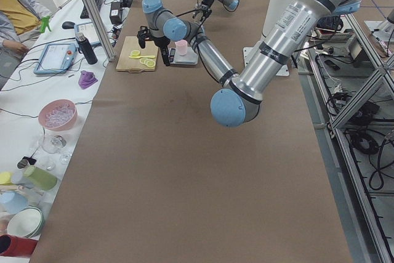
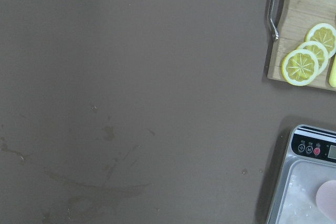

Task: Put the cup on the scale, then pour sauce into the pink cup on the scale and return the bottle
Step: 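Grasp the glass sauce bottle below its metal spout with the right gripper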

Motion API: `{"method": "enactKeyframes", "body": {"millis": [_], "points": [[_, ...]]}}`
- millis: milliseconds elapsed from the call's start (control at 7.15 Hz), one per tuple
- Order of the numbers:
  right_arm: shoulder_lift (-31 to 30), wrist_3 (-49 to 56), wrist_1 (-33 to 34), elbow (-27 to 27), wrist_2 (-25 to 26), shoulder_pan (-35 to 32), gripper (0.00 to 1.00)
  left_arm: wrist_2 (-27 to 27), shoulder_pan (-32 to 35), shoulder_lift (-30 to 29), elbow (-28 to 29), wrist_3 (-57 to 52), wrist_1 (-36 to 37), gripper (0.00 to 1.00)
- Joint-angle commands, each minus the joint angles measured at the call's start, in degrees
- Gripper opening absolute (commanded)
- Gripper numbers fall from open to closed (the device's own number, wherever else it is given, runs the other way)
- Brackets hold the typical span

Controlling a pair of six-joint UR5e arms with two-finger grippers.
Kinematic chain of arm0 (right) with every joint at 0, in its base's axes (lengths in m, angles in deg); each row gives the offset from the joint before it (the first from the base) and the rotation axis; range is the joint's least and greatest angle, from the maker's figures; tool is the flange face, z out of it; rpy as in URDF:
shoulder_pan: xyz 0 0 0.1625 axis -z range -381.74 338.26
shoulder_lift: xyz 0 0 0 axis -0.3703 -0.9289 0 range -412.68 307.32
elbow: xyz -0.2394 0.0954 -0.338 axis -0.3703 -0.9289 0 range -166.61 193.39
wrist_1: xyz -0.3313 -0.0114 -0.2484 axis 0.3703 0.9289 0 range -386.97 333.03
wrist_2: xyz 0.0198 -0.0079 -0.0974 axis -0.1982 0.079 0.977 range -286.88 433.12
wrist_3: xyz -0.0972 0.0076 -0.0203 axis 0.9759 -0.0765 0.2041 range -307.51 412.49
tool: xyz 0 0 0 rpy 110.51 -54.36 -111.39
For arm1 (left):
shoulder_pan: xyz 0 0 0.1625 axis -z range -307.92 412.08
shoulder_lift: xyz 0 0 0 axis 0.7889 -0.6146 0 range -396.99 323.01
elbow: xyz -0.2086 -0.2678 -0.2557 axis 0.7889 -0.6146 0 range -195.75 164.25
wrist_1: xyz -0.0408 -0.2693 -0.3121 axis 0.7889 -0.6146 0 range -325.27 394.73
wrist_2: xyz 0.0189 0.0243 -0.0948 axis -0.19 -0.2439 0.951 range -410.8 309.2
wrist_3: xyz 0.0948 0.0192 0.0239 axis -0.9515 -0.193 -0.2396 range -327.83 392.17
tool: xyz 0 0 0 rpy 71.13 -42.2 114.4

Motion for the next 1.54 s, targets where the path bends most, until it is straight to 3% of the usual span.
{"method": "enactKeyframes", "body": {"millis": [0,140,280,419,559,699,1119,1398], "points": [[1.30,0.02,0.07,0.25,0.35,0.12,0.40,-0.09,0.03,0.00,-1.03,0.00,1.51,0.98],[2.79,0.28,1.11,0.08,1.22,0.21,0.46,0.00,0.03,-0.17,-1.30,0.00,1.69,0.98],[3.94,0.28,1.03,-0.53,3.58,0.29,0.28,-0.09,0.03,-0.26,-1.30,0.00,1.95,0.98],[4.30,0.02,1.21,-0.63,3.78,0.47,0.00,-0.09,0.03,-0.26,-1.21,0.00,1.96,0.98],[4.39,-1.37,1.30,-0.54,3.69,0.73,0.00,-0.09,0.03,-0.26,-1.12,0.00,1.96,0.98],[6.39,-1.91,7.74,0.94,3.78,0.65,0.00,-0.18,-0.06,-0.26,-1.03,0.00,1.96,0.98],[7.38,-1.22,37.69,14.72,7.55,0.21,0.00,-0.35,-0.14,-0.18,-0.95,0.00,1.96,0.98],[9.57,-2.17,45.21,16.24,7.82,-0.05,0.00,-0.44,-0.14,-0.18,-0.86,0.00,1.96,0.98]]}}
